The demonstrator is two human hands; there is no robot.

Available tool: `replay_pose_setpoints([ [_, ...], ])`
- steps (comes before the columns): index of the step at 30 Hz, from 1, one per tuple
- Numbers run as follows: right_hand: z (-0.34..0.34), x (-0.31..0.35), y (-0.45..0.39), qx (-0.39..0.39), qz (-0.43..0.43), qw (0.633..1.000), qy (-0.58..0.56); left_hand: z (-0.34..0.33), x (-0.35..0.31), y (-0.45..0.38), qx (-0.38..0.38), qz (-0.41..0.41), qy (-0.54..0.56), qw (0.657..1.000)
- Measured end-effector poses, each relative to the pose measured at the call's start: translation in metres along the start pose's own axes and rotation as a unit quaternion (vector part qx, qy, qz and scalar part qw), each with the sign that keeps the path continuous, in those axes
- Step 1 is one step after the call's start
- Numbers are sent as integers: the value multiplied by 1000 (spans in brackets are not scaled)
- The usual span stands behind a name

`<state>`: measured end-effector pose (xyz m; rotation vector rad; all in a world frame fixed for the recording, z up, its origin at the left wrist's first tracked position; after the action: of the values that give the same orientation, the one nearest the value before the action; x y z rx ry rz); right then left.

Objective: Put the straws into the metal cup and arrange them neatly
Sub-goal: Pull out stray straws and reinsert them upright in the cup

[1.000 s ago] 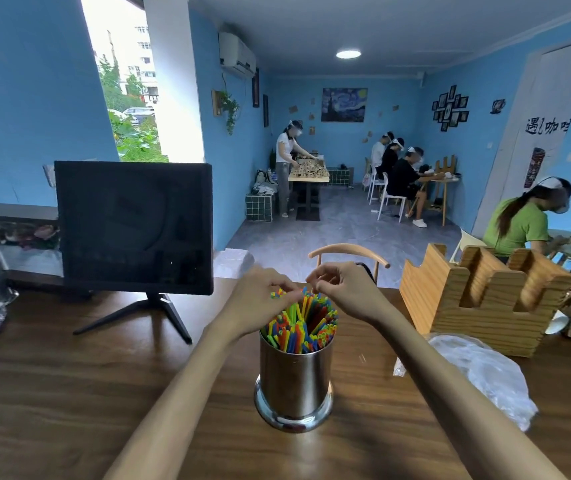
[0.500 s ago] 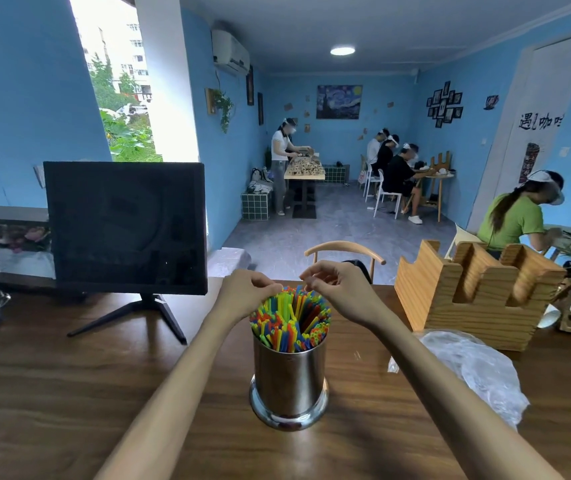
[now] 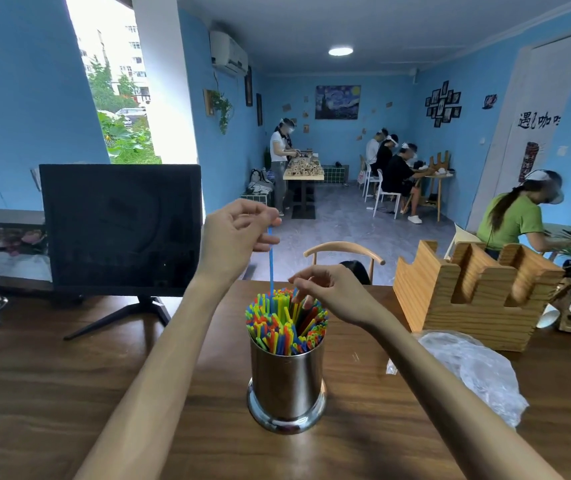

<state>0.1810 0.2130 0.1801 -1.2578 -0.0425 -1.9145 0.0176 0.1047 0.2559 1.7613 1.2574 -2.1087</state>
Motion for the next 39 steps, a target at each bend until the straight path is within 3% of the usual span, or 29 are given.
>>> replay_pose_setpoints([
  [3, -2, 11, -2, 42, -99, 980, -169, -1, -12, 4, 52, -19, 34, 998],
  [5, -2, 16, -6, 53, -170, 937, -300, 0, -11, 9, 106, -12, 32, 994],
  [8, 0, 18, -15, -15, -240, 837, -492, 1, -1, 20, 186, -3, 17, 982],
  [10, 2, 19, -21, -72, -259, 807, -527, 1, 5, 27, 229, -7, -18, 973],
  [13, 4, 20, -32, -108, -235, 826, -501, 1, 17, 33, 300, 22, -61, 952],
  [16, 14, 20, -36, -161, -130, 906, -370, 6, 29, 34, 345, 39, -98, 933],
  [20, 18, 20, -29, -166, -3, 967, -195, 19, 55, 22, 160, 79, -176, 968],
  [22, 14, 19, -25, -145, 23, 982, -115, 27, 71, 18, 93, 90, -256, 958],
  [27, -1, 6, -10, -120, 73, 988, 60, 28, 95, 28, 147, 171, -321, 920],
  [34, -16, -12, -1, -77, 84, 972, 205, 30, 94, 26, 68, 183, -289, 937],
  [39, -12, -15, 1, -42, 54, 977, 200, 29, 88, 24, 57, 197, -253, 945],
])
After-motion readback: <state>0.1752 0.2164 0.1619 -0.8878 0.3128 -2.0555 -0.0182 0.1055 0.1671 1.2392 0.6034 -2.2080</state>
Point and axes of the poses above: each hand's wrist, its own y-axis away from the middle knuckle, its own z-axis out of the back of the hand, x = y × z, the point moved 1 cm from there along -y, towards the middle knuckle, and after that the axes turned 6 degrees about -x, right-handed, at the moved point
